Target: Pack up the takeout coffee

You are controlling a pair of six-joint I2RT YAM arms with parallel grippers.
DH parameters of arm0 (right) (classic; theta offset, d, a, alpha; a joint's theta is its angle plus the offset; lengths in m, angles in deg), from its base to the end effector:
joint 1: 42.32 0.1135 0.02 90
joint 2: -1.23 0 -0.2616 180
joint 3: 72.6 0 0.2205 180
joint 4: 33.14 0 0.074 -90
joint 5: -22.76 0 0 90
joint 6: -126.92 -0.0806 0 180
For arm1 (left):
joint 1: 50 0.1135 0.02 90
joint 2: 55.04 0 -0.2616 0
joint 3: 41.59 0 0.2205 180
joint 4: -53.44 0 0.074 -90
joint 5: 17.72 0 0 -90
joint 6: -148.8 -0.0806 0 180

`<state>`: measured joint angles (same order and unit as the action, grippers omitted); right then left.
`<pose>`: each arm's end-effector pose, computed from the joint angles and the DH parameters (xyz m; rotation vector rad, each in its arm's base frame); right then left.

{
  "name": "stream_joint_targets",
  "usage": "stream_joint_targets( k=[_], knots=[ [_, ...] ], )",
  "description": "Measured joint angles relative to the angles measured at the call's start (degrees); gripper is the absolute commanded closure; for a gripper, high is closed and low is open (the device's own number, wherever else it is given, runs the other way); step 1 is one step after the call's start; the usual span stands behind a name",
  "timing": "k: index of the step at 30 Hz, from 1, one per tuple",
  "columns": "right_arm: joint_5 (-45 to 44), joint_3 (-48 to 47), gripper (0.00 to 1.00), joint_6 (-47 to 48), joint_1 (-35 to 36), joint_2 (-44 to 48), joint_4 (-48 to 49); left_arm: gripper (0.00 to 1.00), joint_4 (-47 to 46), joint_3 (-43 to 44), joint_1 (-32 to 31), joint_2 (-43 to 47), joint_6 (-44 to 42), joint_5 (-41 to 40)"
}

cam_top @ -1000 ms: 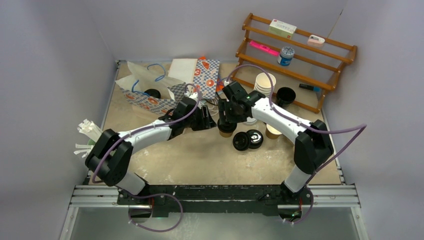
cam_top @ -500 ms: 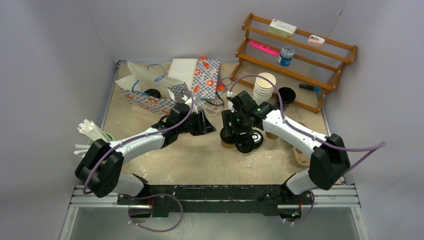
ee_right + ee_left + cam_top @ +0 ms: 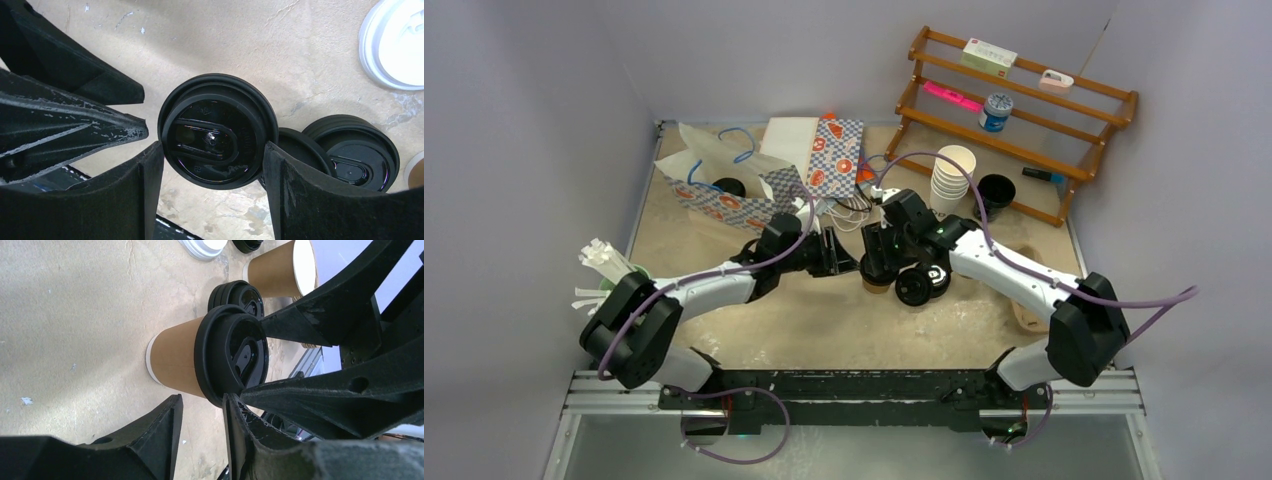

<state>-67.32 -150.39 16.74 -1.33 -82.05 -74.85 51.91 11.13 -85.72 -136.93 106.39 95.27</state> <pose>0.2370 0.2058 0.2388 -0.4425 2.4136 0.4878 0.2308 -0.2047 0.1963 0.0430 2.2809 -1.2547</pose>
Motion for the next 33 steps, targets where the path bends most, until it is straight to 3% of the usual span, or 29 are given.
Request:
stream_joint_targets(
  k=[6,23,29,33],
  knots=[
    [-1.0,0.8,0.49,0.5,1.0,0.5,0.8,0.7,-1.6,-0.2,0.0,-2.2,0.5,1.0],
    [-1.7,0.9,0.5,0.6,1.1,0.4,1.3,0.73,-6.3,-0.2,0.9,-5.1,1.5,2.9],
    [-1.9,0.9,0.51,0.7,1.4,0.4,1.2,0.65,-5.9,-0.2,1.6,-3.9,1.3,-0.9],
    [-1.9,0.9,0.51,0.7,1.4,0.4,1.2,0.68,-6.1,-0.2,1.9,-1.5,1.3,-2.4]
  ],
)
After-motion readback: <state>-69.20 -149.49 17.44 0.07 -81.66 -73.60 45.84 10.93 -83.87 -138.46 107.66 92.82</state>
